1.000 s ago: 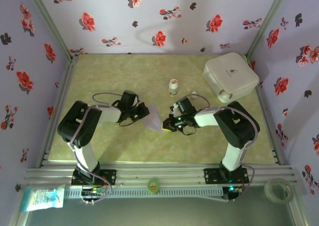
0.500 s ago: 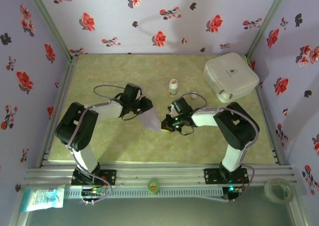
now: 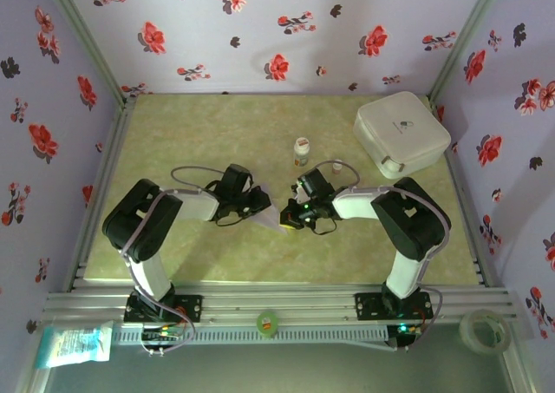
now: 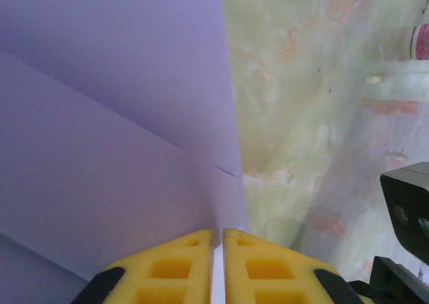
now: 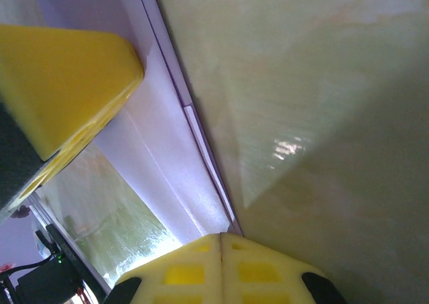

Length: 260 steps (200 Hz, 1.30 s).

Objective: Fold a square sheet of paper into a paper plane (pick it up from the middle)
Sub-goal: Fourth fold the wing at the center of the table.

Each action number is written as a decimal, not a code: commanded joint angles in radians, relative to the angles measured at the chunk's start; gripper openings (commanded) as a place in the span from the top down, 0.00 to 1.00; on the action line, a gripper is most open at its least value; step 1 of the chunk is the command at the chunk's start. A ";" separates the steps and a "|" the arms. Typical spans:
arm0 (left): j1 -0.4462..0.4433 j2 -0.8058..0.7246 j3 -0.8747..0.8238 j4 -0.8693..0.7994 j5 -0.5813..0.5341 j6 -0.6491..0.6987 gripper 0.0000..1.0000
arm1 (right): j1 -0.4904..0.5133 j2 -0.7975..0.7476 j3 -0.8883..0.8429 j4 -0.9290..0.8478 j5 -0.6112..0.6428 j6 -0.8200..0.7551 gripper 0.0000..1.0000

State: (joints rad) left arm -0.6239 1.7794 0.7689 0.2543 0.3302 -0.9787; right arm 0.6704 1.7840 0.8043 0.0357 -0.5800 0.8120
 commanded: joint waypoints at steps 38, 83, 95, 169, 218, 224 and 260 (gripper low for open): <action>0.110 0.042 -0.032 -0.015 -0.068 0.029 0.88 | 0.005 0.070 -0.040 -0.088 0.059 -0.020 1.00; 0.161 0.054 -0.024 -0.003 -0.030 0.069 0.88 | 0.005 0.069 -0.046 -0.103 0.072 -0.030 1.00; 0.181 0.055 -0.026 0.002 -0.024 0.090 0.88 | 0.005 0.065 -0.048 -0.109 0.076 -0.034 1.00; 0.339 0.089 0.008 0.029 0.095 0.194 0.86 | 0.005 0.059 -0.053 -0.125 0.080 -0.047 1.00; 0.395 0.093 0.096 -0.096 0.085 0.203 0.86 | 0.006 0.052 -0.040 -0.139 0.075 -0.051 1.00; 0.394 0.086 0.108 -0.109 0.087 0.203 0.86 | 0.006 0.050 -0.039 -0.140 0.076 -0.051 1.00; 0.388 0.009 0.154 -0.176 0.097 0.201 0.84 | 0.006 0.047 -0.024 -0.149 0.079 -0.051 1.00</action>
State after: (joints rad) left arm -0.2417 1.8446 0.8860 0.1616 0.4709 -0.8116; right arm 0.6704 1.8008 0.8062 0.0761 -0.5865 0.7856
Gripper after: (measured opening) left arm 0.150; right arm 0.046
